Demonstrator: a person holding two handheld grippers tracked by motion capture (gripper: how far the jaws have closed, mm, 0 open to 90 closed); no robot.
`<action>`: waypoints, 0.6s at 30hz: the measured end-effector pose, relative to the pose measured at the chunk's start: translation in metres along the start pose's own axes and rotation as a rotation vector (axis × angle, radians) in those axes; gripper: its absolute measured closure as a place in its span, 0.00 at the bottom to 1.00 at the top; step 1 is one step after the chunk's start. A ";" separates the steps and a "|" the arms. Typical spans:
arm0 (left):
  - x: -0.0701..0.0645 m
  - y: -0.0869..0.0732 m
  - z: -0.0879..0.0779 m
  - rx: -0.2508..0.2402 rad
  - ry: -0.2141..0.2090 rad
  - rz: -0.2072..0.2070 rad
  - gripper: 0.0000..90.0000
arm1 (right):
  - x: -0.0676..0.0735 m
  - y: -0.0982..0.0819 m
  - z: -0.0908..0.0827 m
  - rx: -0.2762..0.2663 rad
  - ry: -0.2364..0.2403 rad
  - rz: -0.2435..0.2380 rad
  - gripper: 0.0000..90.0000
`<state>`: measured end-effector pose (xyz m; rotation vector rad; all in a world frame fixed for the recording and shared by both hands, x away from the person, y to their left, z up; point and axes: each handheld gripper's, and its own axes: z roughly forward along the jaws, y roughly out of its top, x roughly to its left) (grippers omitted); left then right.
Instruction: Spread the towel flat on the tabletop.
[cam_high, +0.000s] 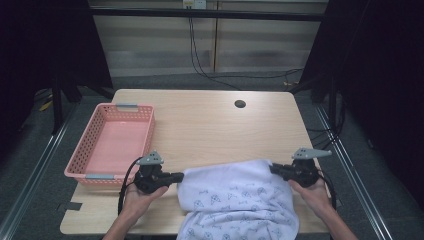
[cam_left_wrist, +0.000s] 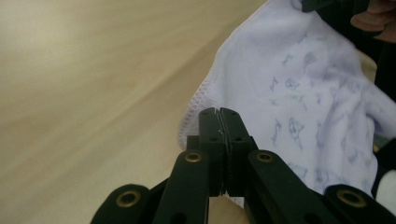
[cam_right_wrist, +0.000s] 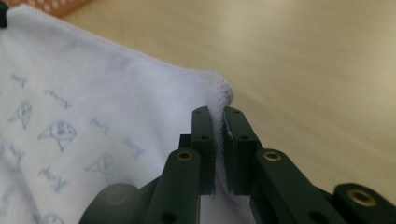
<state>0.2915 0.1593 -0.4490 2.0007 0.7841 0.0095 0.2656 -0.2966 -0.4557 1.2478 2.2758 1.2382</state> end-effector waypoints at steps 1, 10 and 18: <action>0.001 0.006 -0.001 -0.020 -0.003 0.002 0.99 | -0.003 0.007 -0.003 -0.027 -0.006 0.002 0.93; 0.014 0.068 -0.024 -0.174 0.053 0.032 0.99 | -0.015 0.070 -0.025 -0.197 -0.062 -0.004 0.93; 0.033 0.106 -0.056 -0.239 0.140 0.046 0.99 | -0.017 0.116 -0.018 -0.240 -0.083 -0.035 0.93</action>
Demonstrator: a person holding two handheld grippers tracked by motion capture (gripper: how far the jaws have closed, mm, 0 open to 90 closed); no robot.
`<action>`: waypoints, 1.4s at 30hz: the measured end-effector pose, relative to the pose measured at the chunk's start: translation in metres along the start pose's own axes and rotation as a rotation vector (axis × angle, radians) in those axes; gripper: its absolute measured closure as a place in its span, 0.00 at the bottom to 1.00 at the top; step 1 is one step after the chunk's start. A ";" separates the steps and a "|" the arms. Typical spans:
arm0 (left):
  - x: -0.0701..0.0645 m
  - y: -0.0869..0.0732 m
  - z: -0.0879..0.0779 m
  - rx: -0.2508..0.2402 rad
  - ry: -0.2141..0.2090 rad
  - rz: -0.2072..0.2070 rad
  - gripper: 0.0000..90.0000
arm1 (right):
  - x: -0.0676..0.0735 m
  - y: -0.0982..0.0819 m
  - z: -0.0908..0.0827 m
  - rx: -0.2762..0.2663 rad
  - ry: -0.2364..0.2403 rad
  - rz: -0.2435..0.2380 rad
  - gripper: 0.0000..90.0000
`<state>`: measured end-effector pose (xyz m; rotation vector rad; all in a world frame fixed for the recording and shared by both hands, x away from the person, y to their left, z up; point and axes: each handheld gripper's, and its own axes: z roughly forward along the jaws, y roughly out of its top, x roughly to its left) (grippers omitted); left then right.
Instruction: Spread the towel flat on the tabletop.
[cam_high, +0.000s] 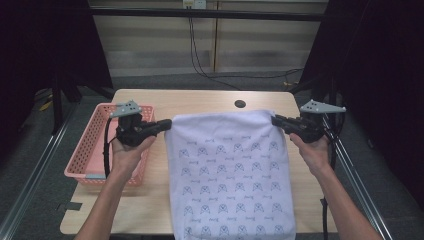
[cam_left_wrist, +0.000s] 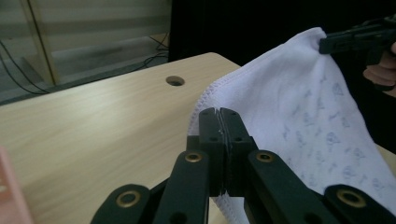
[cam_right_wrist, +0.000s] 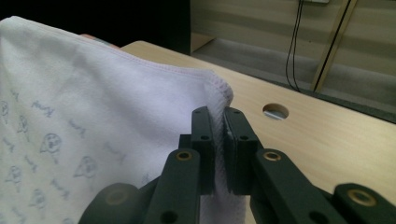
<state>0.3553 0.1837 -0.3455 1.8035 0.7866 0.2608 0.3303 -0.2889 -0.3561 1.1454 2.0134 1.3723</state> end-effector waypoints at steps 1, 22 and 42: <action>0.004 0.003 0.001 0.001 0.010 -0.002 0.99 | -0.001 0.004 0.003 -0.007 -0.003 -0.001 0.93; 0.061 0.008 0.108 0.119 0.103 -0.085 0.75 | -0.084 -0.004 0.074 0.091 -0.206 0.141 0.61; -0.034 -0.102 0.071 0.355 -0.083 0.024 0.78 | 0.006 -0.112 -0.004 0.243 0.024 0.007 0.47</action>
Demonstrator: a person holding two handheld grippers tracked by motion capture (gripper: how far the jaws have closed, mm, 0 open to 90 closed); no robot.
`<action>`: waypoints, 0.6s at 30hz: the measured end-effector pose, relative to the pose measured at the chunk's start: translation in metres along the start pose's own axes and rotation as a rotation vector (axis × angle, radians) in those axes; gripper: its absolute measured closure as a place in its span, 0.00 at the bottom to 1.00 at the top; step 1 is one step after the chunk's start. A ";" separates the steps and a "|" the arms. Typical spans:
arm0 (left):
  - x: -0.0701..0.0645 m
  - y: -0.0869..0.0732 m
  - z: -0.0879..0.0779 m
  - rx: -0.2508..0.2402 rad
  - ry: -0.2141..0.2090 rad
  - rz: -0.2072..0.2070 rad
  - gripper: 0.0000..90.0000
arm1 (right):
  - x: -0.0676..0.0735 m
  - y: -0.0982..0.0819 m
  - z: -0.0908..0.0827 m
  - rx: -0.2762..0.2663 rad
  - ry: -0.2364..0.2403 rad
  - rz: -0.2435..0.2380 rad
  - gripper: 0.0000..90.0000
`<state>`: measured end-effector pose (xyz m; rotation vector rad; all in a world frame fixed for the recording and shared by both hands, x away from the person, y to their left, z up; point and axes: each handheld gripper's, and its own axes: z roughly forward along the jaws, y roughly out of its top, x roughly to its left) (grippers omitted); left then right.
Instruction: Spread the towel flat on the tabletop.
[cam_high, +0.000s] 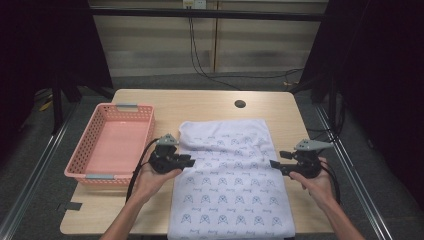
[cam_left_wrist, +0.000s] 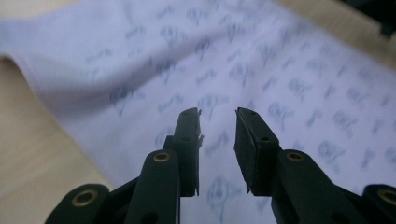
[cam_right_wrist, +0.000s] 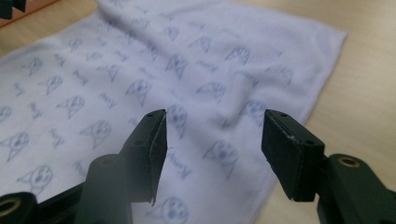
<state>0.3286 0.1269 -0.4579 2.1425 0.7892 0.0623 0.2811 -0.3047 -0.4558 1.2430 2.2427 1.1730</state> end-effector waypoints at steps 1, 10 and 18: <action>0.000 -0.010 0.003 0.010 -0.016 -0.019 0.78 | 0.002 -0.007 0.003 0.017 0.006 0.002 0.49; -0.003 -0.035 0.015 0.081 0.015 0.012 0.69 | 0.005 -0.025 0.044 0.144 -0.025 -0.090 0.57; -0.003 -0.039 0.018 0.065 0.028 0.032 0.68 | 0.006 -0.031 0.032 0.172 -0.050 -0.054 0.59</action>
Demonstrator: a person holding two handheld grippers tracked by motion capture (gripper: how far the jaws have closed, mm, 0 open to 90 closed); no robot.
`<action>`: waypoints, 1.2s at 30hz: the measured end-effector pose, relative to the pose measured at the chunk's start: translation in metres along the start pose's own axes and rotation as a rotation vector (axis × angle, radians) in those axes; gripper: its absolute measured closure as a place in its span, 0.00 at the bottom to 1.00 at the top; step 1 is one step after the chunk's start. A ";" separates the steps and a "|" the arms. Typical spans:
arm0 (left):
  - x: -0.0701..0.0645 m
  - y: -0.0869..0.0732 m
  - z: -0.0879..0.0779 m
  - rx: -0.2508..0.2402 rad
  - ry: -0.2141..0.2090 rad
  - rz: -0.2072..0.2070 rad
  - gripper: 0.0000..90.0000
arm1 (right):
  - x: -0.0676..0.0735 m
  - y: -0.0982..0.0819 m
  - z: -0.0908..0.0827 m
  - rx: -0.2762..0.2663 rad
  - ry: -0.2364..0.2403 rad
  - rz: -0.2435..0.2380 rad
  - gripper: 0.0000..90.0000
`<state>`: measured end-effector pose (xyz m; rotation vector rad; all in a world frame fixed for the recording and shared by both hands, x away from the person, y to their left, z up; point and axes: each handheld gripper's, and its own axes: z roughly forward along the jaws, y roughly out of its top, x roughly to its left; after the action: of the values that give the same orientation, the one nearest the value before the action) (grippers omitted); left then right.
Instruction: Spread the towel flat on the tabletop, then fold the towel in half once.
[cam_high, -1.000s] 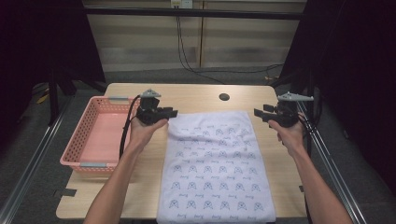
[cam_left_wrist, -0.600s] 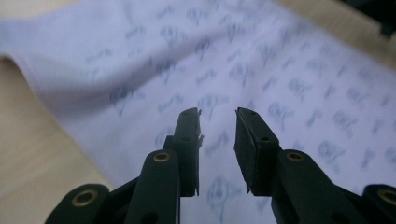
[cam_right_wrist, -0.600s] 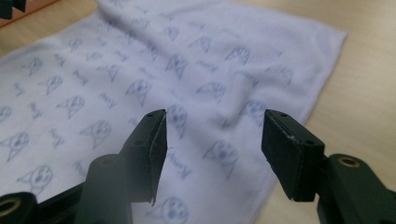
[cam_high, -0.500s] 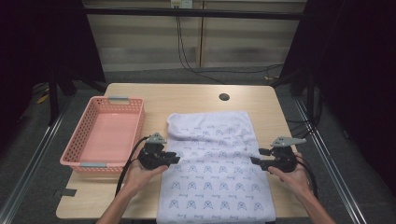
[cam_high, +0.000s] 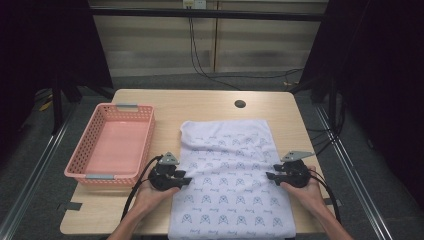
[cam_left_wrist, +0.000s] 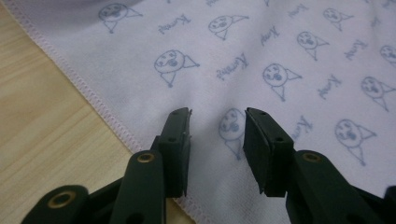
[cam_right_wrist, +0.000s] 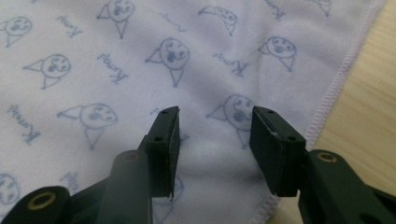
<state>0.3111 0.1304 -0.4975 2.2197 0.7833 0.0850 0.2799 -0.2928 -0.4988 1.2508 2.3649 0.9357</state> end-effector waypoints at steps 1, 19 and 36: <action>-0.001 0.000 0.000 0.001 0.001 0.011 0.68 | 0.000 -0.003 -0.003 0.002 -0.001 0.003 0.59; -0.028 -0.019 -0.016 0.063 -0.099 0.028 0.98 | 0.016 -0.036 -0.034 -0.006 0.054 0.030 0.81; -0.050 -0.029 -0.037 0.060 -0.180 0.013 0.87 | 0.038 -0.044 -0.062 -0.065 0.140 0.047 0.72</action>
<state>0.2447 0.1411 -0.4830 2.2525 0.6806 -0.1318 0.1977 -0.3044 -0.4808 1.2589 2.3976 1.1398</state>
